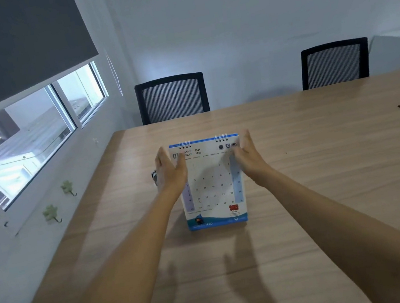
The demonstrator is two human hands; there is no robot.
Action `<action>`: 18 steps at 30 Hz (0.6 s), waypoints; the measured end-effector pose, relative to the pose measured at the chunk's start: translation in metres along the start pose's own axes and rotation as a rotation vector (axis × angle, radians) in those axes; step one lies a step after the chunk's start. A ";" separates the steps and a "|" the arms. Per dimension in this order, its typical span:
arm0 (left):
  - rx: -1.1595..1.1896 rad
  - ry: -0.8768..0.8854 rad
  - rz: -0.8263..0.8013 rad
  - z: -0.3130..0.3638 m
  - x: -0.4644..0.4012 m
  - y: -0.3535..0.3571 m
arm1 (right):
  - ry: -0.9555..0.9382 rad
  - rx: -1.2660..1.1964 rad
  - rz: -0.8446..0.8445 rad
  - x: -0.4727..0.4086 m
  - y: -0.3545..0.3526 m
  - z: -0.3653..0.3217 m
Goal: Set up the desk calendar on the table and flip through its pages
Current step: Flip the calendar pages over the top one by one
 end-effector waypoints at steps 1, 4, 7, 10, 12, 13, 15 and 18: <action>0.096 -0.091 -0.003 -0.008 0.007 0.000 | 0.117 -0.116 -0.051 0.004 0.004 0.008; 0.436 -0.268 -0.135 -0.022 0.027 0.010 | 0.356 -0.217 -0.178 0.021 0.010 0.023; 0.558 -0.298 -0.219 -0.017 0.041 0.012 | 0.346 -0.255 -0.255 0.032 0.014 0.025; 0.526 -0.308 -0.238 -0.012 0.046 0.010 | 0.339 -0.276 -0.253 0.036 0.011 0.024; 0.476 -0.320 -0.215 -0.009 0.049 0.004 | 0.341 -0.241 -0.232 0.038 0.007 0.022; 0.429 -0.316 -0.188 -0.009 0.048 0.001 | 0.332 -0.209 -0.224 0.039 0.005 0.020; 0.348 -0.307 -0.102 -0.010 0.045 -0.009 | 0.305 -0.158 -0.209 0.044 -0.002 0.017; 0.328 -0.300 0.035 -0.009 0.042 -0.026 | 0.234 -0.162 -0.163 0.046 -0.018 0.010</action>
Point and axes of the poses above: each hand's wrist, its own x-axis away from the middle knuckle, its own y-axis out of the palm, z = x × y, the point moved 5 cm from there along -x, towards the middle knuckle, and after that the axes turned 12 degrees about x, right-handed, at the moved point
